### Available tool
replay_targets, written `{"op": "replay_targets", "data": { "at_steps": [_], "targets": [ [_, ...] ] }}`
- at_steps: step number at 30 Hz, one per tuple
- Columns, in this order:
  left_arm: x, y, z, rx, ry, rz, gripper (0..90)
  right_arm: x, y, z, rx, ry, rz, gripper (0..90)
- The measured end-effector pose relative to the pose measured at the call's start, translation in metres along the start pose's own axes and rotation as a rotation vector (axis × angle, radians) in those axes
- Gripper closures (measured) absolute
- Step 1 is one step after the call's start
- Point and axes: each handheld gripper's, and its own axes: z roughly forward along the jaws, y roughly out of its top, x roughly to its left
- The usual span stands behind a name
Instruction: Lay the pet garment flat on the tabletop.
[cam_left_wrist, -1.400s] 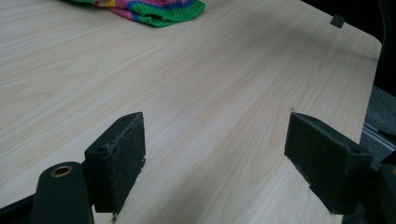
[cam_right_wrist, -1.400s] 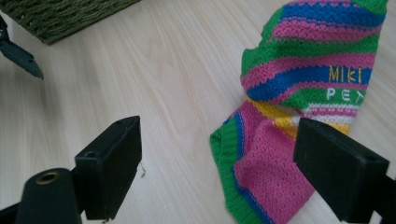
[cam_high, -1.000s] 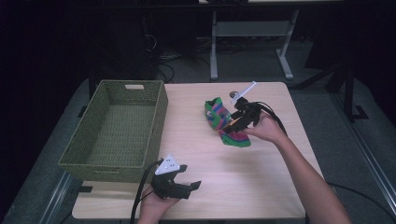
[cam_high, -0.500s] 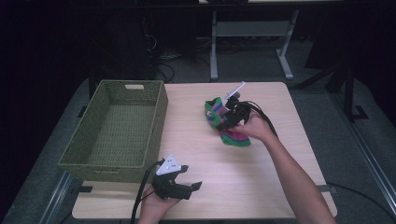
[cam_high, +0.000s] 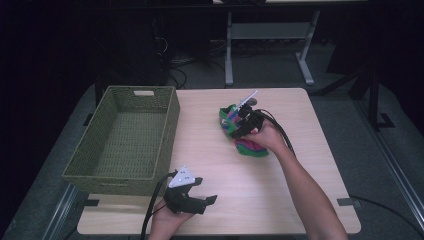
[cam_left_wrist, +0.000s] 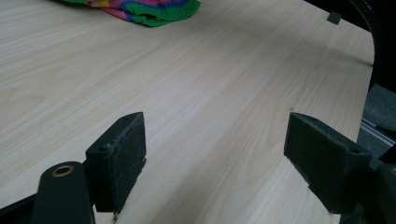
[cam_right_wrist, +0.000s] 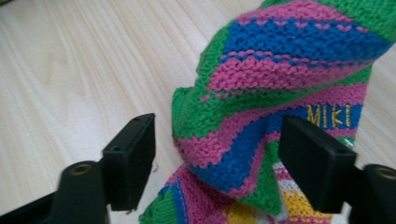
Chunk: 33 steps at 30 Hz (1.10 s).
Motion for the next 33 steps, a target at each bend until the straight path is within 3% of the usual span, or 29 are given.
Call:
{"op": "replay_targets", "data": {
  "at_steps": [5, 17, 26, 33],
  "targets": [
    [0.000, 0.000, 0.001, 0.002, -0.001, -0.002, 20.4, 0.001, 0.001, 0.003, 0.001, -0.023, -0.018, 35.6],
    [0.000, 0.000, 0.000, 0.000, 0.002, 0.000, 20.7, 0.000, 0.002, 0.009, 0.016, -0.027, 0.015, 51.4],
    [0.000, 0.000, 0.000, 0.001, 0.002, 0.001, 20.8, 0.001, 0.001, 0.012, 0.025, -0.037, -0.014, 67.7],
    [0.001, 0.000, 0.000, -0.002, 0.003, -0.001, 20.9, 0.002, 0.001, 0.012, 0.021, -0.040, -0.017, 74.0]
  ]
}}
